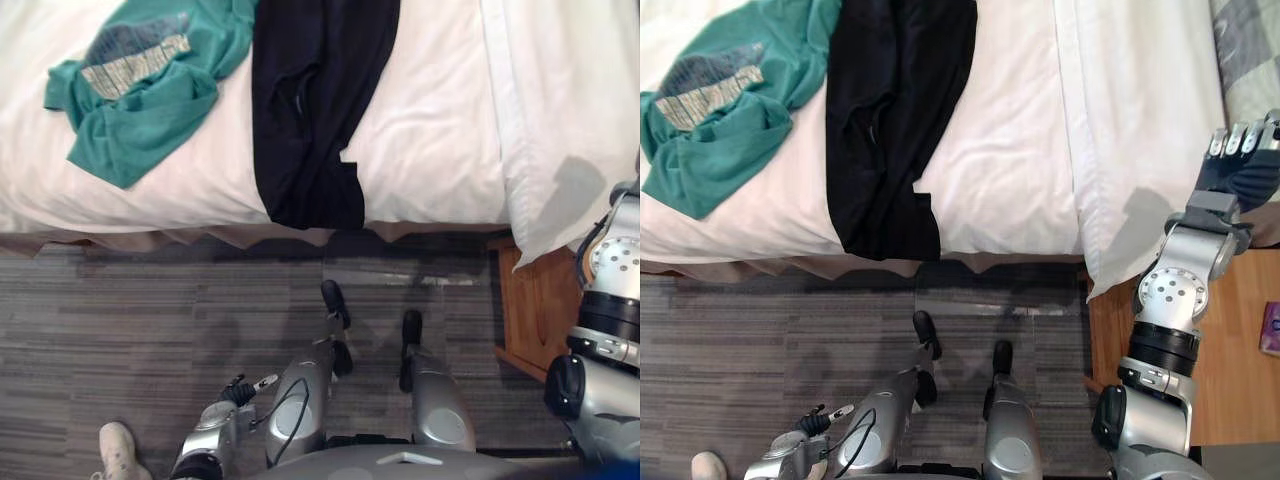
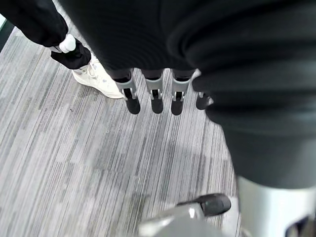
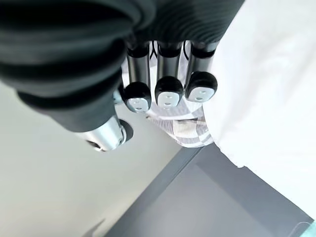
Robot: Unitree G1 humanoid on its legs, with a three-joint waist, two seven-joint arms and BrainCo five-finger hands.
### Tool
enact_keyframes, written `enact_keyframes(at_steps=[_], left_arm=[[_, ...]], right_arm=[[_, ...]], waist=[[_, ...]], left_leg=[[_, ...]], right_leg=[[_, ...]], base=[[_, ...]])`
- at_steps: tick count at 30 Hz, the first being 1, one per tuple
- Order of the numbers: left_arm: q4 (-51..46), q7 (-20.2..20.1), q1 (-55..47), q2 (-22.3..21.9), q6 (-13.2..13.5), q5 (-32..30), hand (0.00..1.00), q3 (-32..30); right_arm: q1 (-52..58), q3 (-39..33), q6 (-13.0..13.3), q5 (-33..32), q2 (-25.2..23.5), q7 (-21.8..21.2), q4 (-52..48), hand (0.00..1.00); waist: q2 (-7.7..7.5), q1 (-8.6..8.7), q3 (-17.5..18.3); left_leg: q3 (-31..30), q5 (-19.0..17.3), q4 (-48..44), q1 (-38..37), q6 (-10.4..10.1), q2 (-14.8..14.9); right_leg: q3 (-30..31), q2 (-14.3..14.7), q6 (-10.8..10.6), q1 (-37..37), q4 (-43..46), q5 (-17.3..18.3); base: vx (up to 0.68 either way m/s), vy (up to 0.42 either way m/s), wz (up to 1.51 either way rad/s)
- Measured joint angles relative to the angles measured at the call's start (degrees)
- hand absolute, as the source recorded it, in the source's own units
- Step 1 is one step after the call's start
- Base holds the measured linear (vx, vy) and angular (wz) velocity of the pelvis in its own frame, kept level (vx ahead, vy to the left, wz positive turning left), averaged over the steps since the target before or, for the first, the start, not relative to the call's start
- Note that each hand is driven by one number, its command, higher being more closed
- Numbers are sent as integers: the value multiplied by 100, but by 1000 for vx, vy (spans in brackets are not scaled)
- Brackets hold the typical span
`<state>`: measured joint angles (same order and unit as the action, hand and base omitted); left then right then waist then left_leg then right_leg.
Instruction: Tidy the bed and pick cloth on bed and put in laundry
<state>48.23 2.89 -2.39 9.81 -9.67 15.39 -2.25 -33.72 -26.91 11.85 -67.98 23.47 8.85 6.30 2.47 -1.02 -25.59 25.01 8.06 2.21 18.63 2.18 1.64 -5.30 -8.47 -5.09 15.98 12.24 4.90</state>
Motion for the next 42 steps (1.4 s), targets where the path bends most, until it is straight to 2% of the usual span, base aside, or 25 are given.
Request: enact_keyframes(at_steps=[2,7,10,15,19,28,31,33,36,38,39,42], left_arm=[[2,11,230,-158,71,176,0,11],[-225,114,696,-218,167,518,0,8],[-270,197,1006,-340,246,784,0,0],[-374,373,1275,-451,325,1111,0,-21],[-340,568,1365,-466,327,1245,0,-238],[-193,763,1510,-495,339,1500,0,-553],[-196,885,1511,-495,368,1571,0,-581],[-208,897,1509,-501,369,1650,0,-571],[-247,900,1506,-562,357,1731,0,-558],[-339,964,1498,-659,368,1758,0,-487],[-373,990,1482,-647,365,1769,0,-472],[-427,1018,1240,-554,365,1770,0,-455]], right_arm=[[-14,45,193,-155,0,-102,-437,100],[-379,394,543,-469,-1,-137,-998,100],[-543,634,608,-620,-26,-111,-986,100],[-602,856,536,-629,-298,-167,-483,100],[-659,875,648,-789,-383,-719,-361,100],[-354,868,726,-773,-732,-2108,204,100],[213,986,725,-706,-992,-2356,503,100],[906,1130,644,-575,-1331,-2452,1113,100],[1674,1404,577,-406,-1706,-2605,1156,100],[2300,1457,541,-321,-1869,-2897,890,100],[2460,1446,543,-320,-1866,-2973,778,100],[2834,1407,490,-309,-1835,-3220,473,100]], waist=[[64,-4,-72],[89,-16,-297],[109,-17,-360],[184,-5,-435],[207,14,-452],[170,72,-445],[135,144,-441],[88,117,-437],[84,132,-435],[77,173,-431],[60,178,-430],[-133,233,-334]], left_leg=[[21,-74,-292,340,69,20],[76,-219,-944,1058,91,155],[72,-255,-1282,1567,90,270],[46,-291,-1670,2118,123,437],[11,-327,-1883,2494,150,514],[110,-478,-2128,2648,154,641],[138,-532,-2161,2576,161,666],[215,-632,-2215,2396,147,722],[295,-757,-2279,2162,125,770],[311,-951,-2437,1911,134,869],[335,-993,-2461,1827,128,892],[405,-1138,-2538,1414,117,948]], right_leg=[[6,-101,30,471,591,275],[69,-187,145,1424,1619,698],[74,-189,259,2019,2105,887],[-11,-186,383,2634,2602,1055],[-48,-190,463,3001,2837,1142],[-41,-164,451,3059,2778,1113],[-33,-144,428,2931,2672,1073],[8,-92,404,2718,2548,1046],[70,-47,380,2463,2422,1030],[111,26,362,2096,2276,1019],[121,37,359,1999,2245,1018],[169,74,352,1546,2092,1020]], base=[[23,-1,12],[-30,-75,7],[-58,-108,11],[-29,-100,7],[-13,-81,9],[-14,-24,-3],[23,-17,-10],[50,-32,-22],[60,-31,-25],[62,-9,-26],[59,4,-28],[83,8,-22]])
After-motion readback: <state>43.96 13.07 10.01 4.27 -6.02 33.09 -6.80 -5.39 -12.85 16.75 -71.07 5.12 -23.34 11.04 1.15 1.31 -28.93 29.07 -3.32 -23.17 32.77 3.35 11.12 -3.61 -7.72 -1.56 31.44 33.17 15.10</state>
